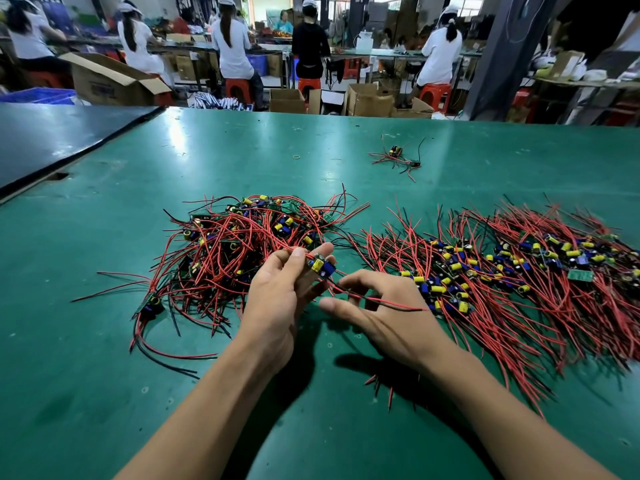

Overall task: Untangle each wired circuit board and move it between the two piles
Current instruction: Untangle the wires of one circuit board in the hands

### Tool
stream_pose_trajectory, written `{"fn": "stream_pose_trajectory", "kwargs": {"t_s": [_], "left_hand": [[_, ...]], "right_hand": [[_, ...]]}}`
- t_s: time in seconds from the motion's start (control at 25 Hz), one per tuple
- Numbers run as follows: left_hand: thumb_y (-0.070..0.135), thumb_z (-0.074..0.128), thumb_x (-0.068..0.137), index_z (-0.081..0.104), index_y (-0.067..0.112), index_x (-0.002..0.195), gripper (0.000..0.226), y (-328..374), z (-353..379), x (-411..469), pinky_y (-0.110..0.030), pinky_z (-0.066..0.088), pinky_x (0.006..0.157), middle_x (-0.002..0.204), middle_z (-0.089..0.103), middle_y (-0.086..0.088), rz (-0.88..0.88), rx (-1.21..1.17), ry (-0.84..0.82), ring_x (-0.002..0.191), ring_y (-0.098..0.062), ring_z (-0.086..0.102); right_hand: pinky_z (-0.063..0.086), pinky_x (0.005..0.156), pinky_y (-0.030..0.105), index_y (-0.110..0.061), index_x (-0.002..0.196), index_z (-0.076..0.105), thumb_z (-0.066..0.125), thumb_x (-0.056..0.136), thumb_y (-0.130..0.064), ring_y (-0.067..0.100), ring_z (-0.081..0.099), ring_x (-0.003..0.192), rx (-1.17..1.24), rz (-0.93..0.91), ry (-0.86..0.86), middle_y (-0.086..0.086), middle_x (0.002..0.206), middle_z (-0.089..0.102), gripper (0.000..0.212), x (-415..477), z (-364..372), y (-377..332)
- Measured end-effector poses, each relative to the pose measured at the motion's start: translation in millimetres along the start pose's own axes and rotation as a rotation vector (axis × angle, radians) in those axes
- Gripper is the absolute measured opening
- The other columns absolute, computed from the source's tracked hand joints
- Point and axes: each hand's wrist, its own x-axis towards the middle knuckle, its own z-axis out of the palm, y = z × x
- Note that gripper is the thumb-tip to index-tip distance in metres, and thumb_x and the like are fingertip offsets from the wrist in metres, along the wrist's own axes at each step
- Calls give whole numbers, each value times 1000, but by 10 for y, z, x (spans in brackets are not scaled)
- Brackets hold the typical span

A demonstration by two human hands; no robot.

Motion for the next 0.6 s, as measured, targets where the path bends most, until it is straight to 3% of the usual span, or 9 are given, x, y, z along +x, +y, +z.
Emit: {"fn": "stream_pose_trajectory", "kwargs": {"t_s": [0.04,0.12,0.2,0.28,0.4,0.48,0.6], "left_hand": [[21,44,103,50,5,107,18,-12,3,-5,-42,57,84,113,73,-8,-7,3,-7,102,-21,70],[22,45,103,50,-3,124,33,-40,7,-18,-37,59,81,116,72,-8,-27,22,-26,99,-23,70],[20,50,99,52,0,120,29,-49,-8,-19,-35,58,87,117,71,-8,-40,4,-72,100,-23,70],[11,58,87,53,9,108,22,-24,-31,-15,-39,55,93,114,71,-11,-84,-47,-141,103,-24,69],[3,58,76,56,12,103,29,-20,-68,8,-34,60,79,101,73,-12,-191,-57,-208,89,-25,72],[17,58,86,58,11,100,15,-12,-66,-5,-27,57,58,83,70,-10,-284,-18,-225,64,-20,68],[45,58,89,67,12,87,34,4,-58,-34,-26,54,52,75,66,-10,-375,84,-339,55,-18,63]], "right_hand": [[44,56,14,-36,82,71,71,82,-58,-2,61,56,72,30,-1,-13,66,67,23,0,30,-21],[38,49,14,-32,70,68,62,95,-48,1,53,45,229,90,29,-12,55,61,31,26,68,-37],[32,40,18,-24,66,67,58,101,-37,8,44,36,446,163,52,-6,54,57,38,60,42,-58],[28,37,18,-19,68,68,62,95,-35,10,39,34,633,226,55,0,58,56,32,97,-45,-75],[25,35,15,-14,69,70,65,85,-40,7,34,34,844,321,-58,0,59,54,31,134,-214,-61],[24,34,14,-14,69,73,67,88,-41,5,33,34,797,353,-195,-2,57,51,33,128,-301,-57],[23,37,15,-15,66,71,66,87,-39,4,35,40,639,342,-338,-4,56,51,32,106,-327,-50]]}}
